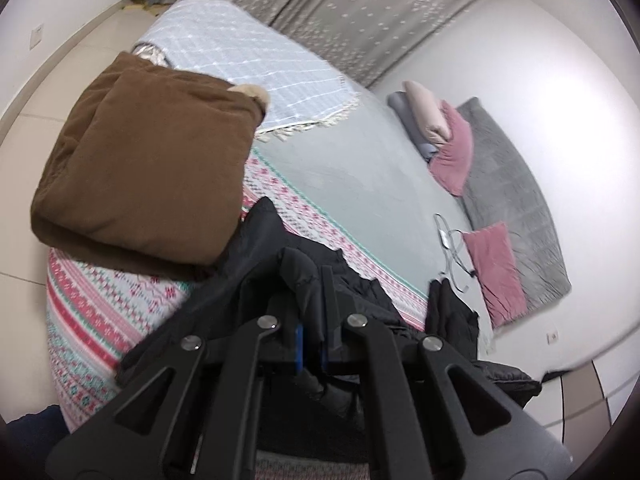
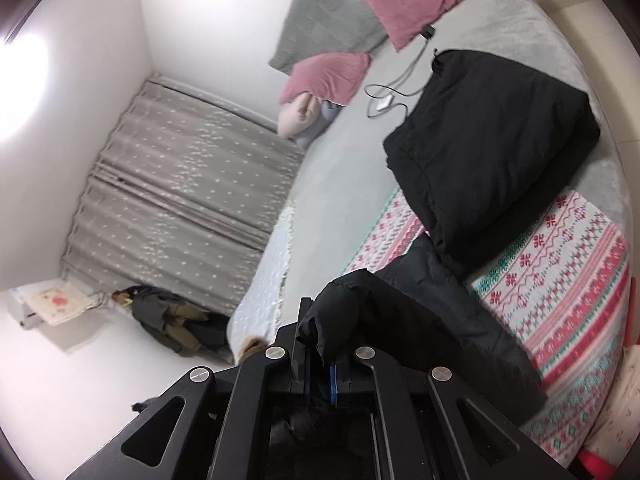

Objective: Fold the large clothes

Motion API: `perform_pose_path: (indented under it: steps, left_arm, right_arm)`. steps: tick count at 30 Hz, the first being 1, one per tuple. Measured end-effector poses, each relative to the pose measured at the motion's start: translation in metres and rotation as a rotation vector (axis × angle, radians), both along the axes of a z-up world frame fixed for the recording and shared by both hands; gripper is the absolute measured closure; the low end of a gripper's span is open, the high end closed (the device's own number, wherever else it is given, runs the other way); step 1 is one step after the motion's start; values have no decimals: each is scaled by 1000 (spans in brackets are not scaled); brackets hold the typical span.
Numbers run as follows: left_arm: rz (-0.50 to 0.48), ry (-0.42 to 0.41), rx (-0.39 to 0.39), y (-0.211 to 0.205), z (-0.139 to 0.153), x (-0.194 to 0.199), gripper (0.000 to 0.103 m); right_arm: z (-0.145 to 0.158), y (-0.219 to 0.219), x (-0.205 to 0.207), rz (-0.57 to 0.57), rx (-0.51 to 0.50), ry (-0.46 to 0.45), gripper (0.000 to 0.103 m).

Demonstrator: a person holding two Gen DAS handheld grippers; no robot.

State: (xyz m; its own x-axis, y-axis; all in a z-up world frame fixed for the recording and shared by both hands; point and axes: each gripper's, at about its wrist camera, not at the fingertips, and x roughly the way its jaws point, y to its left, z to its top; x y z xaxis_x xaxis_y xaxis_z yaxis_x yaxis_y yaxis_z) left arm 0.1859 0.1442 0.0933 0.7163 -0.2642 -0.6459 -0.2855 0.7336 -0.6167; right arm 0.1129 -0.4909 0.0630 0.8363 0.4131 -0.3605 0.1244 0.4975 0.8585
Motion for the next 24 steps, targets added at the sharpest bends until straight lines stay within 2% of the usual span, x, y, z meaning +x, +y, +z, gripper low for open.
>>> perform_pose_path:
  steps: [9,15,20,24]
  left_arm:
    - [1,96,50,-7,-47,81,96]
    - [-23,143,124,-12,-72,116,95]
    - [-40,178,172,-11,-94,141,95]
    - [-46,170,183,-12,-98,155,93]
  right_arm:
    - [-32,-4,64,14,7,82,97]
    - [-71,-6,106,-16,69,194,96]
    - [-91,-3,137,-36,46,256,96]
    - [-97,0,157,-51,34,275,95]
